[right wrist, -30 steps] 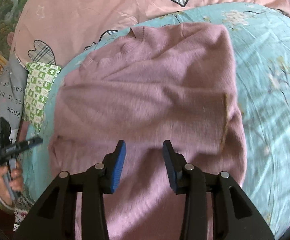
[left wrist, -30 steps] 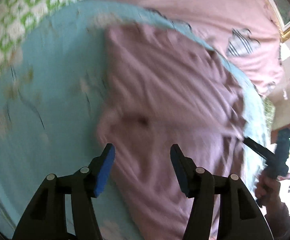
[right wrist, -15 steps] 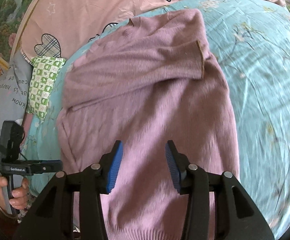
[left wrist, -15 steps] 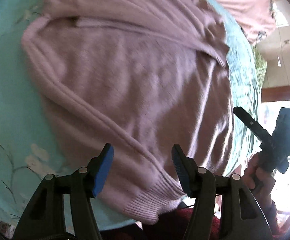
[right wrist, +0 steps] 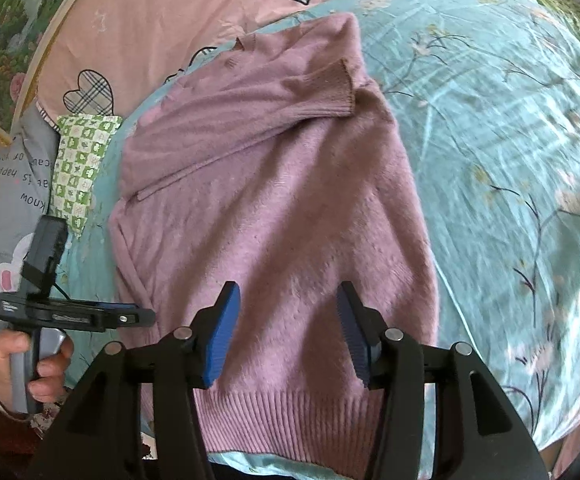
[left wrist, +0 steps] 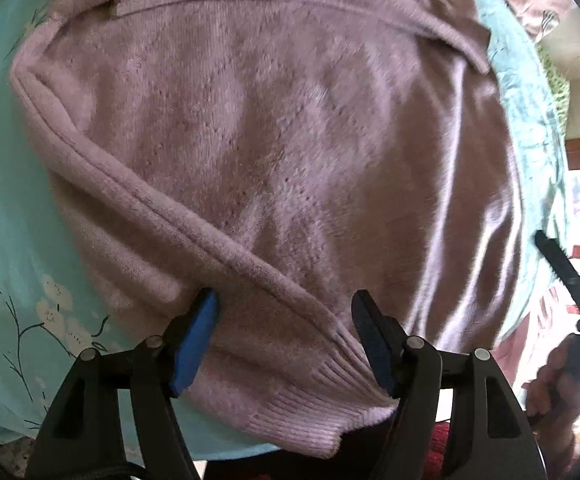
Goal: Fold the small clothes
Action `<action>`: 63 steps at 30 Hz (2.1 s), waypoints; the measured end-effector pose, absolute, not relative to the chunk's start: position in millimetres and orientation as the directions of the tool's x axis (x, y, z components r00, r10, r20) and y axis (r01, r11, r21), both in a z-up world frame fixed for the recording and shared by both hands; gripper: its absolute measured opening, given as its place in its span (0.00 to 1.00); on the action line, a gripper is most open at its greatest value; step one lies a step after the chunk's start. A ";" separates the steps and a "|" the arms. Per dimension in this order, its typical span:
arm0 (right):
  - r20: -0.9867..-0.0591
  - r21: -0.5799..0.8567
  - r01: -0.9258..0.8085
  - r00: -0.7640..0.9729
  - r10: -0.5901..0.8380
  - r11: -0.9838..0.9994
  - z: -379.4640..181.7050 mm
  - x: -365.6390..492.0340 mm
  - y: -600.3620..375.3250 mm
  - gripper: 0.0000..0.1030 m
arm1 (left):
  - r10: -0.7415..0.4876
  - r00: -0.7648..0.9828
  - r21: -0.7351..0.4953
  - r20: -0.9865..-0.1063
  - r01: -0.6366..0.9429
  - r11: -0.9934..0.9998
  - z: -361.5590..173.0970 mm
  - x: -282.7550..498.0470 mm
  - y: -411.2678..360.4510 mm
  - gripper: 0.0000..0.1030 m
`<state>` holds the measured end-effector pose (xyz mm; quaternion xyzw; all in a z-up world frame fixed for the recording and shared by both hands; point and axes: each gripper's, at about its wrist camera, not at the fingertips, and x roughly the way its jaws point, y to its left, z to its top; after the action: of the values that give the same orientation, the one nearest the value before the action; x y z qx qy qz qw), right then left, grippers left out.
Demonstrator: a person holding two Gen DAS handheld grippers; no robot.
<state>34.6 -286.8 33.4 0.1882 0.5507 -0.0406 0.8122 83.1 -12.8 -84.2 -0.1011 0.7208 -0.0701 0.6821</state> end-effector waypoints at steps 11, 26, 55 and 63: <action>-0.912 0.247 0.276 0.391 0.126 0.929 39.5 18.7 -290.6 0.50 | -0.326 0.092 -0.325 -0.941 0.026 0.945 -58.1 39.0 14.4 0.07; -0.952 0.191 0.365 0.294 0.082 0.911 26.2 -18.1 -328.1 0.50 | -0.442 0.265 -0.481 -0.857 -0.099 0.871 -61.6 -49.2 137.5 0.07; -0.902 0.420 0.388 0.281 0.329 0.820 -4.6 -66.4 -345.6 0.06 | -0.505 0.252 -0.541 -0.826 -0.101 0.835 -91.4 -79.3 118.9 0.05; -0.890 0.453 0.394 0.257 0.377 0.800 -10.1 -54.7 -341.4 0.10 | -0.585 0.206 -0.618 -0.784 -0.180 0.765 -108.1 -63.7 120.7 0.36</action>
<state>-54.7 -341.4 -10.1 0.3162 0.6096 -0.0057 0.7269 -63.7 120.7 -108.1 -0.3117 0.6139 -0.1424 0.7111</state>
